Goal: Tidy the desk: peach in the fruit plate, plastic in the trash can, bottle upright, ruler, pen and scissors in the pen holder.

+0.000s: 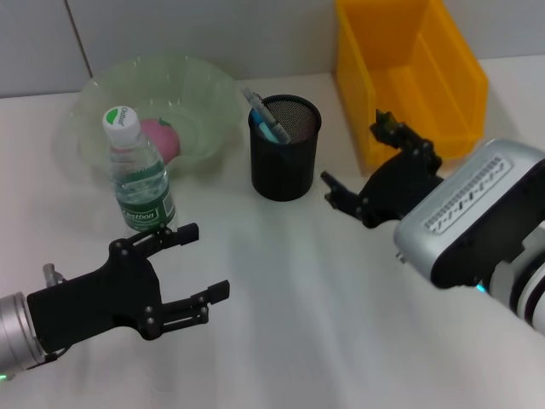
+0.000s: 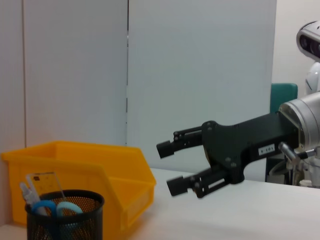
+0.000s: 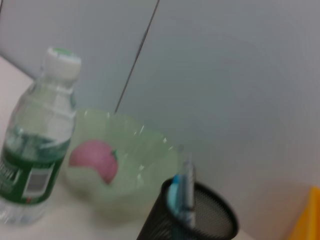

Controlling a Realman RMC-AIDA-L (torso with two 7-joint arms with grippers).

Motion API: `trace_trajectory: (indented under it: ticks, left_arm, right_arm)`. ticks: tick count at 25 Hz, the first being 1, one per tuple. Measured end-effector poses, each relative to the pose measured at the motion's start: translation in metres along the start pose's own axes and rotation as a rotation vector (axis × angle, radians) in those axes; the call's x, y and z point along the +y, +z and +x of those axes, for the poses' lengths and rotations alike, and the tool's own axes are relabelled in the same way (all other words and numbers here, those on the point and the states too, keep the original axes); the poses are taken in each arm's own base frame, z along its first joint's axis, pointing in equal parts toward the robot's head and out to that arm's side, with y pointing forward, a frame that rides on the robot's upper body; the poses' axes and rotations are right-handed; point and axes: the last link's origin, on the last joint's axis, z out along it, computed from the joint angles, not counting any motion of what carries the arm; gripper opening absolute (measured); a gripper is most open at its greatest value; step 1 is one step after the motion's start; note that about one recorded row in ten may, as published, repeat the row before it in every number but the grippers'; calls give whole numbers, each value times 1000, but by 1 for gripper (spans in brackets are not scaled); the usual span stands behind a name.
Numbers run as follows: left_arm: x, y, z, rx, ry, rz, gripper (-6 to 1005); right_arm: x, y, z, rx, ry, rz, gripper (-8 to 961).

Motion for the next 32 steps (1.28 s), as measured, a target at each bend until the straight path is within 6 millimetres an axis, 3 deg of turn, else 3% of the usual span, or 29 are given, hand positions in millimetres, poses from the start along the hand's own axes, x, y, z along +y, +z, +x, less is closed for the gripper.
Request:
trace_trajectory:
  ticks: [2, 4, 5, 6, 8, 10, 15, 18, 24, 32]
  left_arm:
    - [0, 0, 1, 3, 0, 0, 849]
    - [0, 1, 2, 6, 3, -3, 849]
    - [0, 1, 2, 6, 3, -3, 849]
    - [0, 2, 2, 7, 3, -4, 849]
    - [0, 2, 2, 7, 3, -4, 849]
    - [0, 2, 2, 8, 3, -4, 849]
    - [-1, 5, 4, 10, 4, -9, 849]
    - [-2, 6, 5, 9, 7, -10, 849]
    - [-4, 7, 6, 10, 12, -8, 849]
    - [-9, 6, 9, 19, 17, 13, 849]
  right_arm:
    - [-16, -2, -1, -9, 39, 52, 823]
    - [-57, -3, 0, -4, 47, 158, 823]
    - [-57, -3, 0, -4, 47, 158, 823]
    - [-78, -1, 1, 4, 17, 209, 823]
    - [-86, 0, 2, 3, -10, 231, 823]
    - [-91, 2, 0, -32, -79, 261, 824]
    - [-78, 4, -18, -202, -178, 300, 824]
    - [-80, 1, -28, -320, -97, 327, 824]
    - [-116, 4, -39, -434, 244, 236, 823]
    - [-112, 25, -46, -333, 256, 118, 824]
